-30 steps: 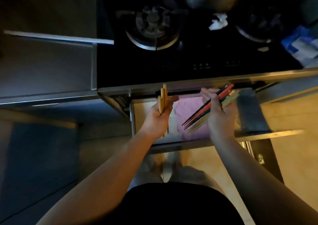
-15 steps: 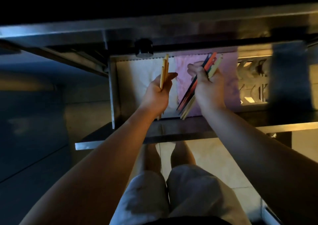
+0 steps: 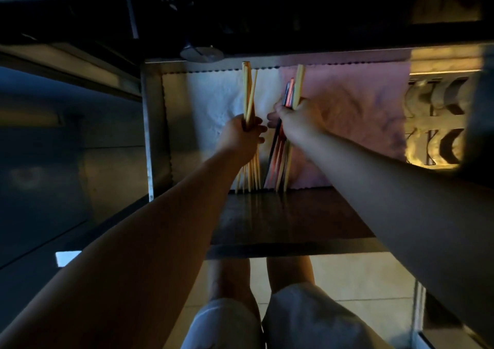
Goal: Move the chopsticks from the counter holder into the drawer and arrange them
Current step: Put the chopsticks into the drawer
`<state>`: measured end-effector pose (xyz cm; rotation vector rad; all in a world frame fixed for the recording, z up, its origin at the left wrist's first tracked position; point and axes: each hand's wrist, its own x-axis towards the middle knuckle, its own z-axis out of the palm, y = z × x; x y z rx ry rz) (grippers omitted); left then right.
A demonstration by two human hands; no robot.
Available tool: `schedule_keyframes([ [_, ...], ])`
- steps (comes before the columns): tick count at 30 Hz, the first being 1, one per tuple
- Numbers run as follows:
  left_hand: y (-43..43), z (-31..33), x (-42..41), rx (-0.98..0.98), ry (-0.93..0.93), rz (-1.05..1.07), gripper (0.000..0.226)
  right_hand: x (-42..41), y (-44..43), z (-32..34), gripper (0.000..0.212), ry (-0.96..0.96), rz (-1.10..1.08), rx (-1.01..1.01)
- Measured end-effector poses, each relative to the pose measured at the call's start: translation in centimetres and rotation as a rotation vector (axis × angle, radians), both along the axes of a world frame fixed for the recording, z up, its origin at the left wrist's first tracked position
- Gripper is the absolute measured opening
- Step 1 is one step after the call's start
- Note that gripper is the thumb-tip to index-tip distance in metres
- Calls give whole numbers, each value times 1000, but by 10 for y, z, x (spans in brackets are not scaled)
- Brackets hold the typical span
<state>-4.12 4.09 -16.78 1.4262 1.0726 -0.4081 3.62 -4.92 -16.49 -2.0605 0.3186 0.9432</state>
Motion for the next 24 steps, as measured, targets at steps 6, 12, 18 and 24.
schedule_keyframes([
  [6, 6, -17, -13, 203, 115, -151, 5, -2, -4, -28, 36, 83, 75, -134],
  [12, 1, -1, -25, 188, 126, -113, 12, -12, -32, -34, 14, -41, 90, -173],
  [18, -7, 38, -41, 238, 274, -267, 64, -21, -49, 1, 22, -33, 48, -141],
  [24, -17, 103, -56, 272, 307, -393, 73, -29, -63, 74, 38, 9, 156, -145],
])
